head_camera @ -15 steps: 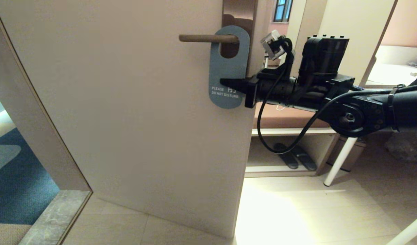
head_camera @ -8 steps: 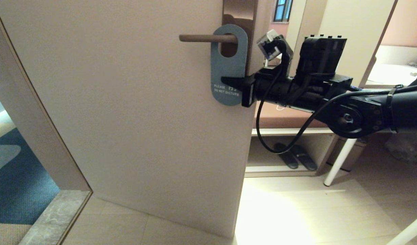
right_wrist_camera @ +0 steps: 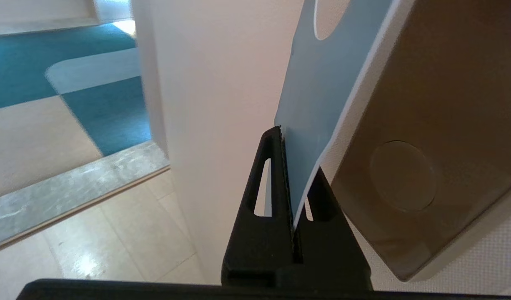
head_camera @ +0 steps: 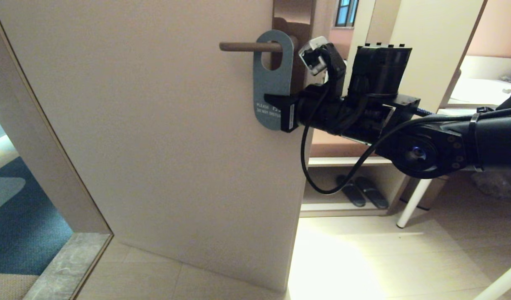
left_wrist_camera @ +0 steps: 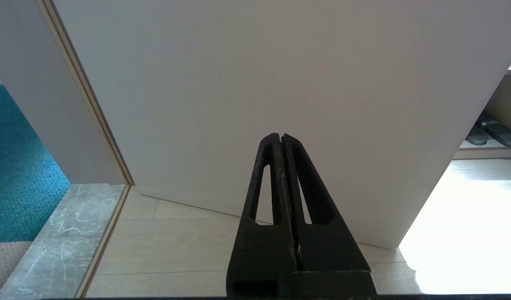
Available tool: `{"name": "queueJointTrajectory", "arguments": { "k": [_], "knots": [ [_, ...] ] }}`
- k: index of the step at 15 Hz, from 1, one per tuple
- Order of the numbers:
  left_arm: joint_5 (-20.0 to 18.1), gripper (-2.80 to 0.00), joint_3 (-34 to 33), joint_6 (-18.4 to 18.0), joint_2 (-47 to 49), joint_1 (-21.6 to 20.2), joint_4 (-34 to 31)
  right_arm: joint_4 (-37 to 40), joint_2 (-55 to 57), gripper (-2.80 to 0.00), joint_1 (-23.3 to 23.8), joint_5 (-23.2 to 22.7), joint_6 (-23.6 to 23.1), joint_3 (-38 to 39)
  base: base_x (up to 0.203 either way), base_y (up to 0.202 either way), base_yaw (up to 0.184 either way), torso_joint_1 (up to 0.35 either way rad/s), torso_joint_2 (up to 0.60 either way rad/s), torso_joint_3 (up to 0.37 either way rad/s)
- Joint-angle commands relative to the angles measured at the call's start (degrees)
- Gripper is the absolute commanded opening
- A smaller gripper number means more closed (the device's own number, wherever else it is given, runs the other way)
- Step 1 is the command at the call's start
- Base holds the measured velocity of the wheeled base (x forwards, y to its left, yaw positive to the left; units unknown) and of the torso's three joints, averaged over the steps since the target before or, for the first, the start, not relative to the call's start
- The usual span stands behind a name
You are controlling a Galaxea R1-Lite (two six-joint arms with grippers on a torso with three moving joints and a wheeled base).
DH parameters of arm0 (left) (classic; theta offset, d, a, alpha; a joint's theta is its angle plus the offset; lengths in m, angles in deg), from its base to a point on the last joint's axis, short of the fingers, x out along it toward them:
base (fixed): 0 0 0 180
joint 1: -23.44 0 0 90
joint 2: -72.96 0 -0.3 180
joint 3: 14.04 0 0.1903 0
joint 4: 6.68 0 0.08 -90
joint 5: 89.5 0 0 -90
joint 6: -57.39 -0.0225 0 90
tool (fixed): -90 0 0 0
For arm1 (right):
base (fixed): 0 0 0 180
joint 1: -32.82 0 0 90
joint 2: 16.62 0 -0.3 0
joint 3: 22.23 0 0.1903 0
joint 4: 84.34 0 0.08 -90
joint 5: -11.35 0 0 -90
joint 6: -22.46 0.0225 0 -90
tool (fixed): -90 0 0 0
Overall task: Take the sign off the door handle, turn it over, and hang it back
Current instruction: Take down the sign
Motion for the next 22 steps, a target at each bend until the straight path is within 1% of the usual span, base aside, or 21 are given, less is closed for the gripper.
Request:
{"name": "queueJointTrajectory", "arguments": {
  "k": [1, 3, 6, 7, 12, 15, 19, 22],
  "knots": [
    [0.0, -2.8, 0.0, 0.0, 0.0, 0.0, 0.0, -0.2, 0.0, -2.8, -1.2, 1.8, 0.2, -0.1, 0.0, 0.0, 0.0, 0.0, 0.0, 0.0],
    [0.0, -2.8, 0.0, 0.0, 0.0, 0.0, 0.0, -0.2, 0.1, -2.8, -2.5, 3.3, 1.4, -0.4, 0.0, 0.0, 0.0, 0.0, 0.0, 0.0],
    [0.0, -2.8, 0.0, 0.0, 0.0, 0.0, 0.0, -0.1, 1.6, -2.8, -4.9, 8.9, 3.7, -3.7, 0.0, 0.0, 0.0, 0.0, 0.0, 0.0],
    [0.0, -2.8, 0.0, 0.0, 0.0, 0.0, 0.0, -0.1, 2.4, -2.8, -5.5, 10.1, 4.1, -4.8, 0.0, 0.0, 0.0, 0.0, 0.0, 0.0],
    [0.0, -2.8, 0.0, 0.0, 0.0, 0.0, 0.0, -0.4, 6.0, -2.8, -7.5, 15.3, 4.2, -8.8, 0.0, 0.0, 0.0, 0.0, 0.0, 0.0],
    [0.0, -2.8, 0.0, -0.1, 0.0, 0.0, 0.0, -3.0, 7.8, -2.8, -7.9, 16.4, 4.1, -9.9, 0.0, 0.0, 0.0, 0.0, 0.0, 0.0],
    [0.0, -2.8, 0.0, 0.0, 0.0, 0.0, 0.0, -4.2, 9.0, -2.8, -8.0, 19.1, 4.2, -11.0, 0.0, 0.0, 0.0, 0.0, 0.0, 0.0],
    [0.0, -2.8, 0.0, 0.0, 0.0, 0.0, 0.0, -5.0, 10.2, -2.8, -8.3, 19.3, 4.5, -12.2, 0.0, 0.0, 0.0, 0.0, 0.0, 0.0]
  ]
}}
